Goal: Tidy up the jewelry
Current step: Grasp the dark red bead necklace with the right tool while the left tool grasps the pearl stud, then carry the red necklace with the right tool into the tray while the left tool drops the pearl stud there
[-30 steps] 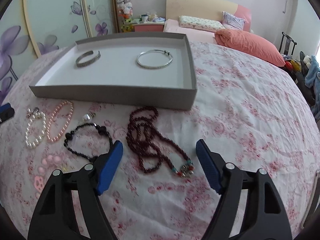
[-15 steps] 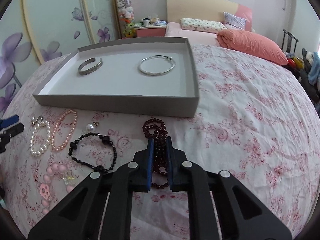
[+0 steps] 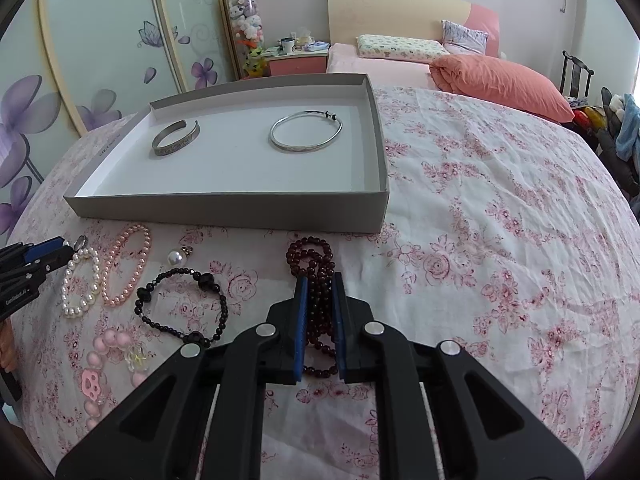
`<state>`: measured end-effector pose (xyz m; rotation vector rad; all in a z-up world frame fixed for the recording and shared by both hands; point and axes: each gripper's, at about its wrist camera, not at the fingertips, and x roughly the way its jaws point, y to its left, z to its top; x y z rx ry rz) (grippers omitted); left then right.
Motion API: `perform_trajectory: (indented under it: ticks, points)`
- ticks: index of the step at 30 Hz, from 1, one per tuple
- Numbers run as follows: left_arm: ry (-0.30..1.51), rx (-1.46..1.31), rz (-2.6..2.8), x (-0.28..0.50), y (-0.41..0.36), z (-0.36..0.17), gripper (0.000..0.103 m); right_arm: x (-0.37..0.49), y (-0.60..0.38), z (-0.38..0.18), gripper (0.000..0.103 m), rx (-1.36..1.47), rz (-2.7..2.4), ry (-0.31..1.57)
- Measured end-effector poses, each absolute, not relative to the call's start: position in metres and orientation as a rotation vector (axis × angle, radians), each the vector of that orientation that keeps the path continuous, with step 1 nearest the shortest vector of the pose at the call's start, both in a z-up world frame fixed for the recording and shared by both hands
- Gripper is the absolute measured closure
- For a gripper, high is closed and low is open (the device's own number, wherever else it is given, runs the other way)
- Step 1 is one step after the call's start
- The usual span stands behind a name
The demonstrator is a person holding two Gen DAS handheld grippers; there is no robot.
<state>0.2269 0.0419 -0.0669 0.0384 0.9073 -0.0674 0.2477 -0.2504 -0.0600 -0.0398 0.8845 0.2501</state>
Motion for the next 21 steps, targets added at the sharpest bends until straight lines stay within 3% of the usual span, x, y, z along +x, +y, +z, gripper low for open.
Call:
perform_trajectory:
  ticks: [4, 21]
  points:
    - [0.900, 0.041, -0.067, 0.228, 0.042, -0.067, 0.089, 0.248, -0.250, -0.060, 0.090, -0.040, 0.249, 0.884]
    - [0.823, -0.029, -0.080, 0.204, 0.054, -0.042, 0.089, 0.228, -0.254, -0.028, 0.094, -0.006, 0.279, 0.756]
